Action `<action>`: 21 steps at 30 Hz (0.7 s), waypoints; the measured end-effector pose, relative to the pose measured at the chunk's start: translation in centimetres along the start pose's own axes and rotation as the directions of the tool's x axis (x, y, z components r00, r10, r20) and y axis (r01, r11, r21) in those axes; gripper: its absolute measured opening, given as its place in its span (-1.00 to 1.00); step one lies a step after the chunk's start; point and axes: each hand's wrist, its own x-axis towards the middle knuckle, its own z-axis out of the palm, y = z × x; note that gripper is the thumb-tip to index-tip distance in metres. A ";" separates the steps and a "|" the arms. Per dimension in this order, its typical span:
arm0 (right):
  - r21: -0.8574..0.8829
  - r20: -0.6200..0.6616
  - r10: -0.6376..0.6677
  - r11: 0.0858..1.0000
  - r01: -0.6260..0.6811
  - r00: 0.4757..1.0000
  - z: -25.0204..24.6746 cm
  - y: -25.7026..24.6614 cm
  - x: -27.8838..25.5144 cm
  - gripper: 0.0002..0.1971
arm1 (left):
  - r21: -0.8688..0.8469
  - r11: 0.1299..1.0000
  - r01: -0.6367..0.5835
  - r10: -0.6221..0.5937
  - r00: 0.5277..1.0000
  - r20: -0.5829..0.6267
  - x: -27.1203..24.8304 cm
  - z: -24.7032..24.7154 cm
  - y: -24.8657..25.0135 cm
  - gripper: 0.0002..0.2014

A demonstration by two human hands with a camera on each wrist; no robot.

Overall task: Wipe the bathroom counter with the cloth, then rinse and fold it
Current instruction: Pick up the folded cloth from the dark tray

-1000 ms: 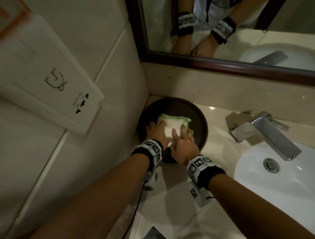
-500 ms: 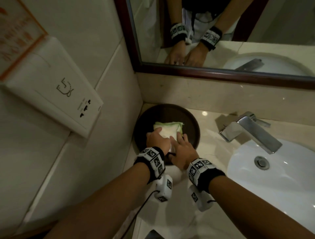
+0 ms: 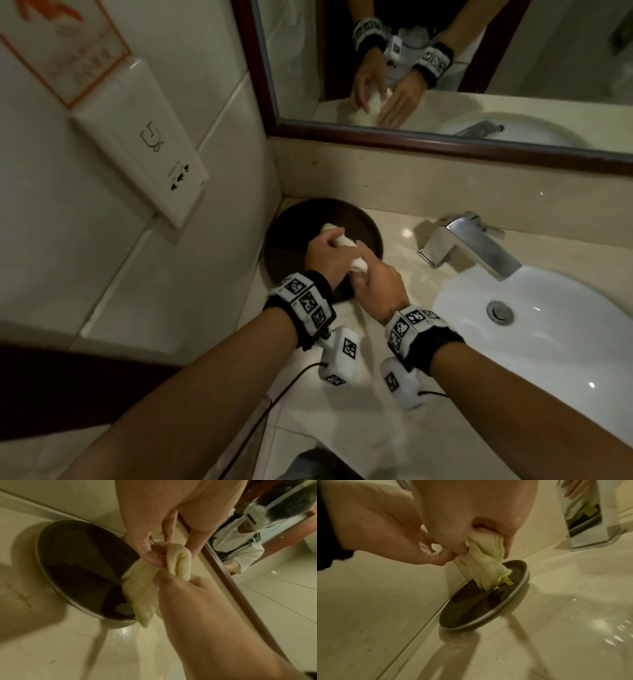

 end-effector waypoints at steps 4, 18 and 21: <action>0.086 -0.106 -0.005 0.996 0.015 0.994 -2.2 1.6 -2.5 -0.42 | 0.072 0.995 -0.069 0.061 0.992 0.107 -2.1 1.9 -0.1 -0.56; -0.292 -0.164 0.018 0.954 -0.066 0.986 -6.4 5.8 -4.8 -0.62 | 0.738 0.591 -0.327 0.131 0.941 0.312 -4.9 0.3 -4.6 -0.68; -0.517 0.180 0.115 0.856 -0.006 0.977 -2.6 6.9 -6.7 -0.58 | 0.857 0.368 -0.362 0.037 0.926 0.375 -5.4 -1.0 -6.9 -0.62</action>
